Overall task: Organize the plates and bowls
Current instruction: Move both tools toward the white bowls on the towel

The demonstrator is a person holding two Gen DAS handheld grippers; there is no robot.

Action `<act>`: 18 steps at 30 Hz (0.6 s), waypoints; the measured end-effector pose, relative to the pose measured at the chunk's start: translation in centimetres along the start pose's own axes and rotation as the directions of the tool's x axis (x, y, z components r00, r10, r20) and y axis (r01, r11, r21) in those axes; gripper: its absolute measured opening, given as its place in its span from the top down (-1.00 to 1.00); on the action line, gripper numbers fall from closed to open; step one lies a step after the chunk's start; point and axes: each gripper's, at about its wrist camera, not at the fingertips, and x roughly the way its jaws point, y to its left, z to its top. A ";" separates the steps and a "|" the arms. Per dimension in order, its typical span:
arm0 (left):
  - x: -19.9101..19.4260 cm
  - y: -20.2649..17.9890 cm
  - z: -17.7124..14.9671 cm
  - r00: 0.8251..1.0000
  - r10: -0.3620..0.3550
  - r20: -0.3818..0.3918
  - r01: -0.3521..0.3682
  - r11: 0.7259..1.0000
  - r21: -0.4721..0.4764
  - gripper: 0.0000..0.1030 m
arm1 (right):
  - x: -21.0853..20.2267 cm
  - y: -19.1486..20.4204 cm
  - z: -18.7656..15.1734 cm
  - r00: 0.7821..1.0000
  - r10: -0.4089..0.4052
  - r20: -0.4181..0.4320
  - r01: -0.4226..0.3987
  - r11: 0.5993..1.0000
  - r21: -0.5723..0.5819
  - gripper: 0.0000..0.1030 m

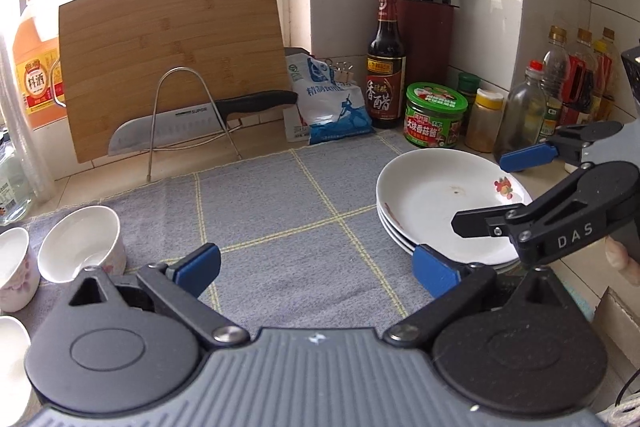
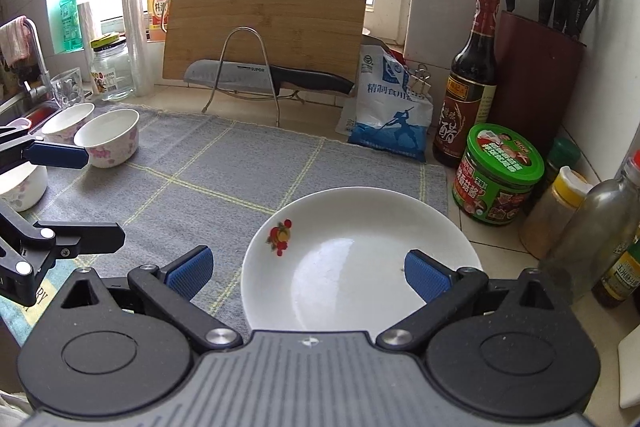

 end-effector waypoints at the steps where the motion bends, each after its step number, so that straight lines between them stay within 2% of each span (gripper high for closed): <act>1: -0.2 0.4 -0.2 1.000 0.001 0.000 -0.001 1.000 -0.007 -0.98 | 0.0 0.6 0.0 1.000 0.009 0.001 -0.009 1.000 -0.008 -1.00; 6: -1.2 3.5 -1.1 1.000 0.016 -0.024 -0.016 1.000 -0.019 -0.98 | 0.5 3.5 0.2 1.000 0.003 -0.010 -0.003 0.999 -0.033 -1.00; 18: -4.0 11.6 -3.3 0.997 0.028 -0.070 -0.028 1.000 -0.011 -0.98 | 2.6 14.2 1.2 0.995 0.089 -0.043 -0.092 0.994 -0.067 -1.00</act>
